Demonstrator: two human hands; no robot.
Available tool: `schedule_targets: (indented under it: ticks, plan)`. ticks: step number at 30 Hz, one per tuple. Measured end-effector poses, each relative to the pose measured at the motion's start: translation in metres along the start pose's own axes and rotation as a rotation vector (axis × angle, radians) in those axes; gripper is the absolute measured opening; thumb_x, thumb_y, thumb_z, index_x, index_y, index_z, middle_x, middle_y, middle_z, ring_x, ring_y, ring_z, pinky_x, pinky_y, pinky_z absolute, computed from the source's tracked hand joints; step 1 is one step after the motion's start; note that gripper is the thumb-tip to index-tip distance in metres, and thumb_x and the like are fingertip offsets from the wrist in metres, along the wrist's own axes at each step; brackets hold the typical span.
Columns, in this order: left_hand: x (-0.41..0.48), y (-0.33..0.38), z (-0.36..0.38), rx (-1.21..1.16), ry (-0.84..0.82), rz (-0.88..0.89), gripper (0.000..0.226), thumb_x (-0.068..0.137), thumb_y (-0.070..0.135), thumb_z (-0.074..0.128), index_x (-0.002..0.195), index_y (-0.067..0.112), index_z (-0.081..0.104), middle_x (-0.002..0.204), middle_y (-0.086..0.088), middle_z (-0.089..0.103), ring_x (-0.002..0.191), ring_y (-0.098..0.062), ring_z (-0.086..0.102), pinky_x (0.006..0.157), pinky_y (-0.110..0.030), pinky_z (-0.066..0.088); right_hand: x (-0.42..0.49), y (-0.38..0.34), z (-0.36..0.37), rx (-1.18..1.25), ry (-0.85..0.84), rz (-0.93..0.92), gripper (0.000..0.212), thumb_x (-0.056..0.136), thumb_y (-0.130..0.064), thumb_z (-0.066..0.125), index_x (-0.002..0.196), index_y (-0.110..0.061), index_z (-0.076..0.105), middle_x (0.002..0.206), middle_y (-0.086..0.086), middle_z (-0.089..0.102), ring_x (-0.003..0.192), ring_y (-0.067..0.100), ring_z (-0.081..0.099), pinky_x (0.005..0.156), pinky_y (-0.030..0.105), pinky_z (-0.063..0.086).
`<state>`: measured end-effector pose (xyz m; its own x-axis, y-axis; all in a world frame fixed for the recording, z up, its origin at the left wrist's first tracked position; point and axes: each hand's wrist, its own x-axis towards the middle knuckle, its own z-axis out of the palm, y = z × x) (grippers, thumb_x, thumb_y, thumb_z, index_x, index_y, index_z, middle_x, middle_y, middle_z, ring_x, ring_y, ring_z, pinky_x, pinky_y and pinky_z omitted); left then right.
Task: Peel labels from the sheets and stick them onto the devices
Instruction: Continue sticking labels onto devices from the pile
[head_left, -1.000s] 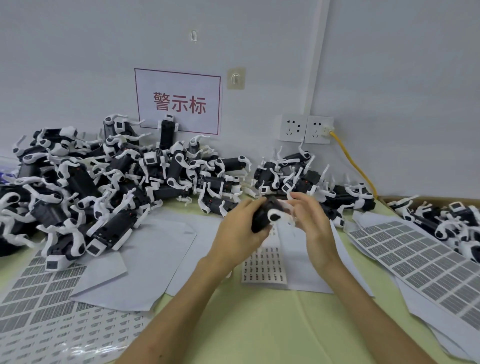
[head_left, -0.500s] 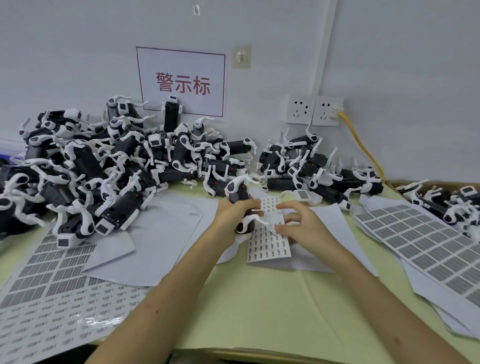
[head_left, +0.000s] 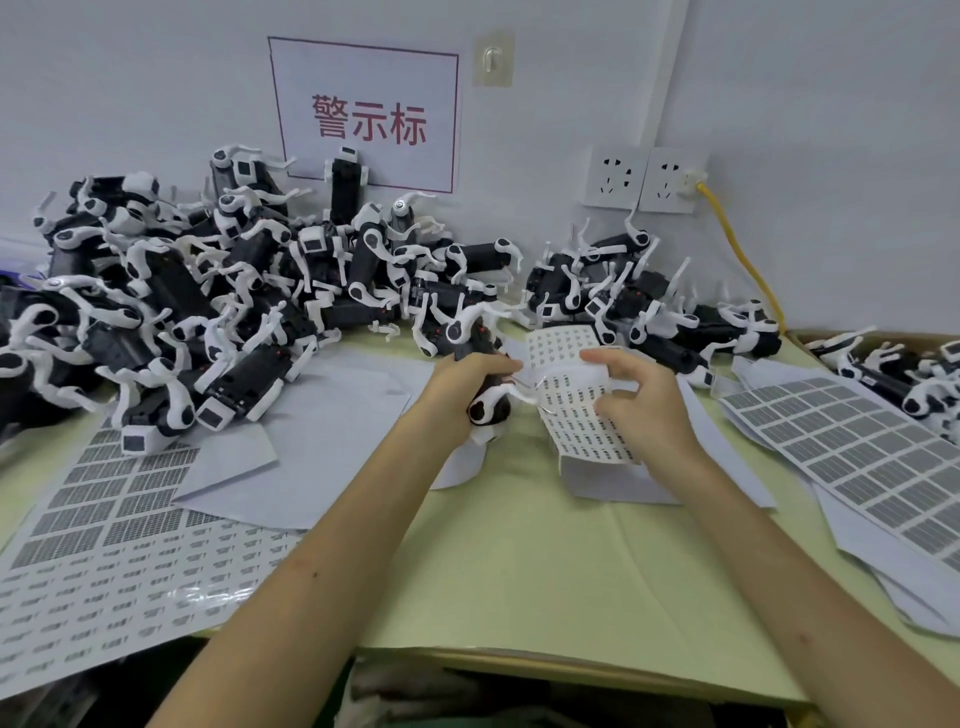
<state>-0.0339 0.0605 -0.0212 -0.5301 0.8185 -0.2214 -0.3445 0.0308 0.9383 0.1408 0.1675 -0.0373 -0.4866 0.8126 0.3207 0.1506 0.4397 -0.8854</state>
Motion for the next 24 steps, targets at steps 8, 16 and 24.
schedule_targets:
  ticks: [8,16,24]
  plan:
    - [-0.005,0.012,-0.013,0.094,-0.418,-0.075,0.029,0.093,0.001,0.066,0.119,0.011,0.073,0.127,-0.012,0.073,0.118,-0.025,0.071,0.065,-0.031,0.061,0.002,0.003,-0.002,0.005,0.012,-0.037,0.059,0.085,0.014,0.051,0.116,-0.031,0.073,0.129,-0.006,0.061,0.103,0.016,0.069,0.068,0.026,0.049]
    - [-0.008,0.005,-0.004,0.177,-0.423,-0.063,0.038,0.095,-0.003,0.063,0.129,0.014,0.071,0.115,-0.005,0.078,0.096,-0.023,0.076,0.070,-0.034,0.063,0.003,0.004,0.000,-0.005,-0.016,-0.091,0.033,0.091,-0.007,0.071,0.101,-0.039,0.071,0.116,-0.012,0.065,0.090,0.010,0.069,0.063,0.020,0.055]
    - [-0.010,0.007,-0.004,0.302,-0.400,0.003,0.048,0.089,-0.004,0.070,0.134,0.011,0.067,0.128,-0.012,0.073,0.111,-0.029,0.073,0.079,-0.038,0.062,0.006,0.004,-0.008,0.160,0.077,-0.089,0.040,0.091,0.001,0.070,0.107,-0.035,0.070,0.118,-0.016,0.069,0.085,-0.001,0.071,0.065,0.018,0.057]
